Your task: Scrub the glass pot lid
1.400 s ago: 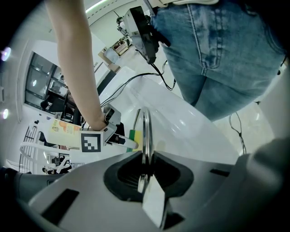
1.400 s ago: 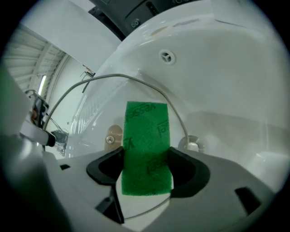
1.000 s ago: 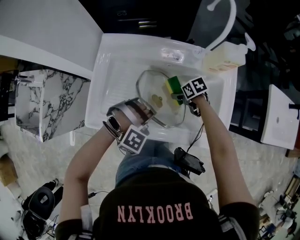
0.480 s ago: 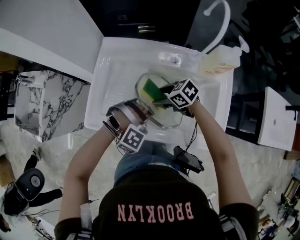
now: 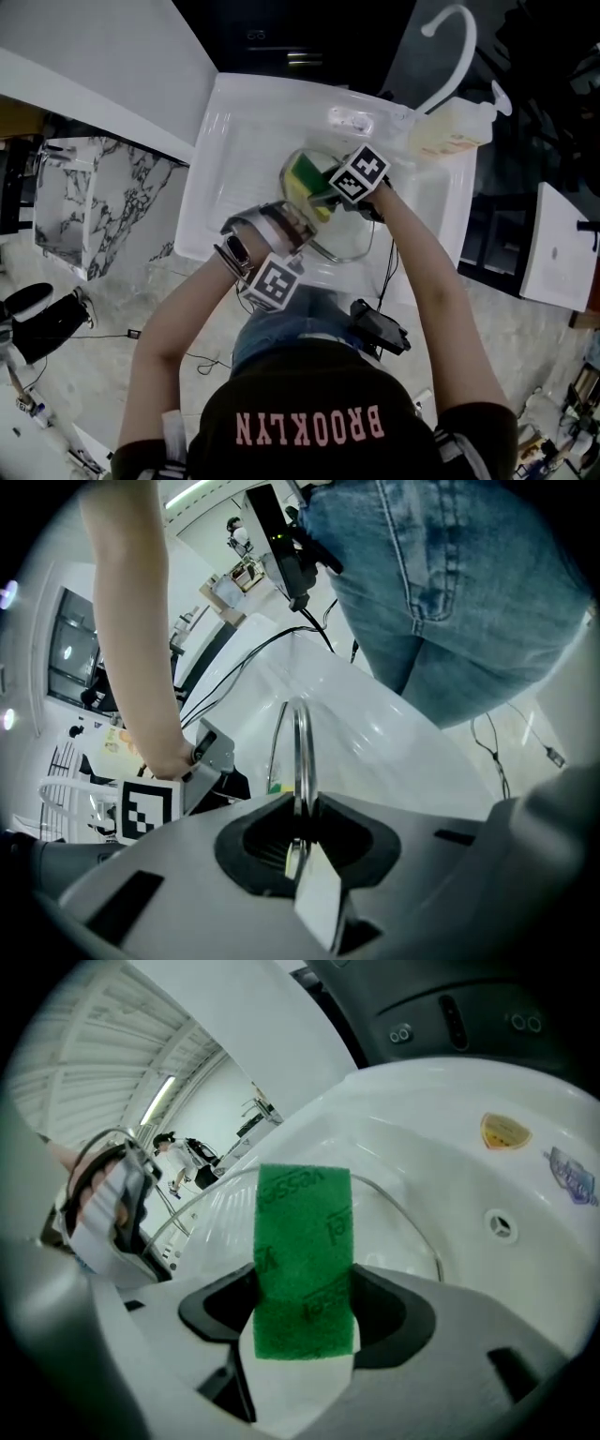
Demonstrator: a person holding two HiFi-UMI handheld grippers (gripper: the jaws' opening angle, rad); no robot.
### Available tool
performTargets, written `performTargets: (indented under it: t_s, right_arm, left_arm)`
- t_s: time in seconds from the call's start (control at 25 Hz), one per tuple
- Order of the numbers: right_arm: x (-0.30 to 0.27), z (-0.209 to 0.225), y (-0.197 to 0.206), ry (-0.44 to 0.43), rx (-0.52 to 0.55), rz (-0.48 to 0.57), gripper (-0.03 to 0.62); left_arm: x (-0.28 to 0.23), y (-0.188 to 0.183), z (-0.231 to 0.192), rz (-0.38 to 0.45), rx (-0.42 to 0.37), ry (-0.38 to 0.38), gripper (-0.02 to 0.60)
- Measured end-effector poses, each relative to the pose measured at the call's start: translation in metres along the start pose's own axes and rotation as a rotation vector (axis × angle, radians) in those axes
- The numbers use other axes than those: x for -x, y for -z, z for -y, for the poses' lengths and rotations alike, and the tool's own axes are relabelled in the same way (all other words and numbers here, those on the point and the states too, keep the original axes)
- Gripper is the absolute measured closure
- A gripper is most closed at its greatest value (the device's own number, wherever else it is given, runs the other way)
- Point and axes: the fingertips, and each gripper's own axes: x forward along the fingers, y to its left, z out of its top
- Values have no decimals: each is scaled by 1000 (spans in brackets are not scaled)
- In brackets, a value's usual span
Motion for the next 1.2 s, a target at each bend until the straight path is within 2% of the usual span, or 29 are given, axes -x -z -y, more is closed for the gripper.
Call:
performTargets:
  t_s: [0.16, 0.32, 0.4, 0.6, 0.8, 1.0, 1.2]
  right_arm:
    - [-5, 11, 1, -14, -52, 1, 299]
    - [-4, 39, 7, 88, -114, -10, 299]
    - [-6, 49, 15, 110, -160, -22, 299]
    - [-9, 61, 24, 83, -255, -20, 299]
    - [-7, 68, 34, 69, -301, -23, 299]
    - [-6, 81, 53, 131, -343, -86, 299]
    - [1, 94, 85, 192, -455, -170, 299]
  left_arm:
    - [0, -1, -5, 14, 27, -17, 534]
    - [1, 0, -2, 14, 27, -4, 534]
    - [2, -1, -1, 18, 30, -5, 534]
    - [3, 0, -4, 23, 37, -20, 534]
    - [1, 2, -5, 26, 54, -16, 534]
    - [-1, 2, -5, 45, 92, -8, 534]
    - [-1, 1, -6, 56, 100, 11, 534]
